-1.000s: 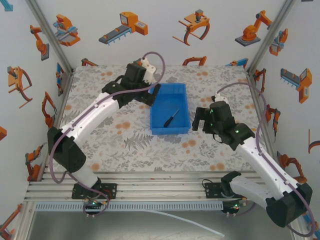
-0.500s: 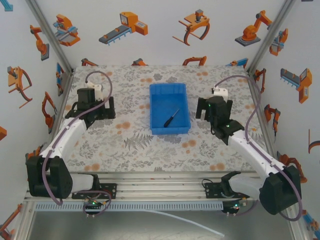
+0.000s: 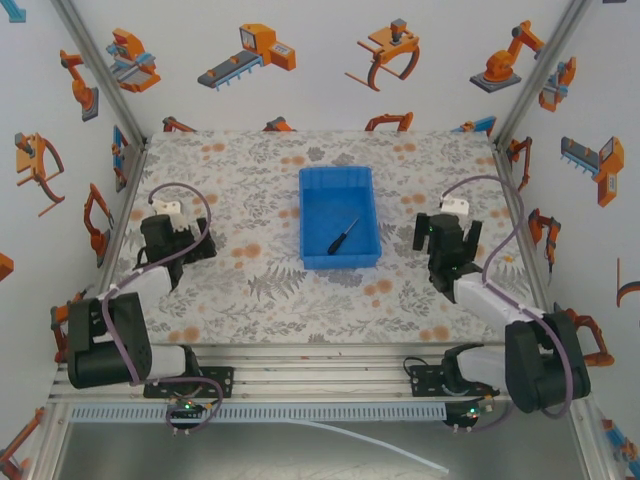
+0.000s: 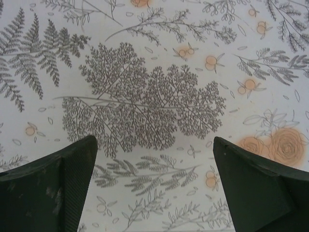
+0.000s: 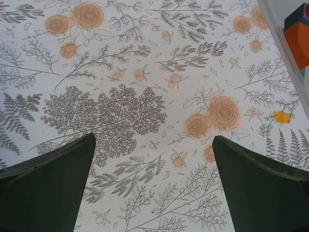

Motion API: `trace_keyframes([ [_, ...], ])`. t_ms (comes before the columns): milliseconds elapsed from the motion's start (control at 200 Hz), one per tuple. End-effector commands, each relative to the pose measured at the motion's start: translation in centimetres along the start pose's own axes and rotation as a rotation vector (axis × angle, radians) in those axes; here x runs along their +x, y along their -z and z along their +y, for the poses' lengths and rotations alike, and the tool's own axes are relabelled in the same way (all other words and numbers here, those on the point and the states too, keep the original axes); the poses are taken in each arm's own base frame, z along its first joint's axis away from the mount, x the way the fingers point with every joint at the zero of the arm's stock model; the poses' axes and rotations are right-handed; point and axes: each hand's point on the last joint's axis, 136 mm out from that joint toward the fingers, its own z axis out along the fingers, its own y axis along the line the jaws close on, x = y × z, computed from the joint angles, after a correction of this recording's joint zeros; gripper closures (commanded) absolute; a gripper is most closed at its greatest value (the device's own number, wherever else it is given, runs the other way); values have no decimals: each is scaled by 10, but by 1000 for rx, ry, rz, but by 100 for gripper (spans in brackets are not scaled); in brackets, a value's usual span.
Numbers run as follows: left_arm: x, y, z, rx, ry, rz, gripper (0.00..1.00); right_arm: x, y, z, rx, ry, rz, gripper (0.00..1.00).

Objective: Put the screwdriver in the bin

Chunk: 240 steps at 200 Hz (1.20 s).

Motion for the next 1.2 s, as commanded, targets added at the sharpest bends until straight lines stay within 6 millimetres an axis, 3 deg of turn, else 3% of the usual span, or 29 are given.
trace_keyframes([
  [0, -37, -8, 3, -4, 12, -171, 3, -31, -4, 0, 10, 19, -129, 1],
  [110, -32, -14, 7, -18, 33, -183, 3, -18, -10, 10, -40, 89, -133, 1],
  [245, -31, -8, 0, 3, 1, -231, 3, 3, -13, -2, -22, 64, -162, 1],
  [396, -27, -4, -5, 31, -14, -268, 3, 3, -15, -12, 1, 41, -201, 0],
  [686, -19, -11, -4, 15, -23, -289, 3, 18, -37, -32, -25, -86, -191, 0],
  [906, -18, -18, -13, 35, -62, -234, 3, 27, -59, -31, -102, -135, -97, 0],
  [1197, -18, -20, -15, 4, -85, -227, 3, 26, -59, -27, -125, -122, -102, 1],
])
